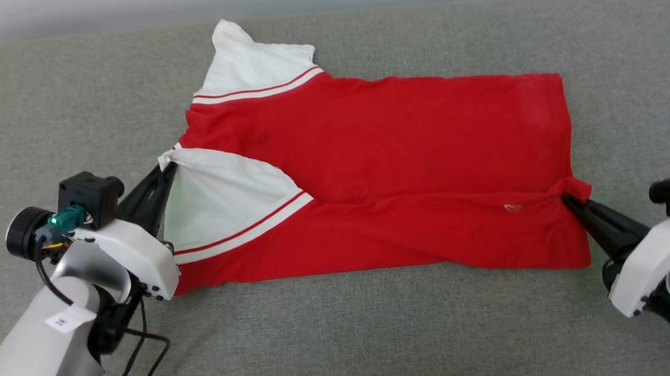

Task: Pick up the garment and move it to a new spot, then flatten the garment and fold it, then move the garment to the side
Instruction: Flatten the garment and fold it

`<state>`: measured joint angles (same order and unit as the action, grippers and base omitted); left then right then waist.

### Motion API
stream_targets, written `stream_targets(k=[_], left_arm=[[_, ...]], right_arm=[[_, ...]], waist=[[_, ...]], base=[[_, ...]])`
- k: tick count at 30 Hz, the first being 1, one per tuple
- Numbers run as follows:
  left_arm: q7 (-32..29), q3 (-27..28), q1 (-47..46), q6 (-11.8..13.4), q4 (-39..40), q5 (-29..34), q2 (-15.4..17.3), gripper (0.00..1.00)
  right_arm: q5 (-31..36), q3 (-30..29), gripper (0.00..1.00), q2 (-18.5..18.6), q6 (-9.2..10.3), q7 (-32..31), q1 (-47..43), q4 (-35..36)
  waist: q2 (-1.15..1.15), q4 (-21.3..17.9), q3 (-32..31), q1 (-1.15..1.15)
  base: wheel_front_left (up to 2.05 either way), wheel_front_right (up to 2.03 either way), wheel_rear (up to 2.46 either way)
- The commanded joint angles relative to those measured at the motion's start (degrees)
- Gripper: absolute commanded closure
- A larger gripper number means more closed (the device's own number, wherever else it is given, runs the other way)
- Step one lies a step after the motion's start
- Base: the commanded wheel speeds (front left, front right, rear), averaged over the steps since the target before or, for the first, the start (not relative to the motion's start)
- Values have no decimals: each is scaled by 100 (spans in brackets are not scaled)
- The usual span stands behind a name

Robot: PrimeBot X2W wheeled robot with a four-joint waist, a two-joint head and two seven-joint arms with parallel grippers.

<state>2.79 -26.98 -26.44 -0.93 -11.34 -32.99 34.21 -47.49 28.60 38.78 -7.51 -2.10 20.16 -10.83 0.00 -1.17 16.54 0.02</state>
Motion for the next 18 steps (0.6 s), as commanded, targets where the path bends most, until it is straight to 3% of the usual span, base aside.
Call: stream_targets(k=[1, 18], left_arm=[[32, -10, -140, -53, -193, 14, -29, 100], [419, -437, -915, -541, -2704, -55, -605, 100]], right_arm=[[-26, 47, 100, -24, 5, -25, 199, -74], [56, 567, 100, -367, 5, -114, 1008, -1259]], waist=[[0, -44, 134, -2], [0, -38, 447, -2]], base=[[0, 0, 0], [0, 0, 0]])
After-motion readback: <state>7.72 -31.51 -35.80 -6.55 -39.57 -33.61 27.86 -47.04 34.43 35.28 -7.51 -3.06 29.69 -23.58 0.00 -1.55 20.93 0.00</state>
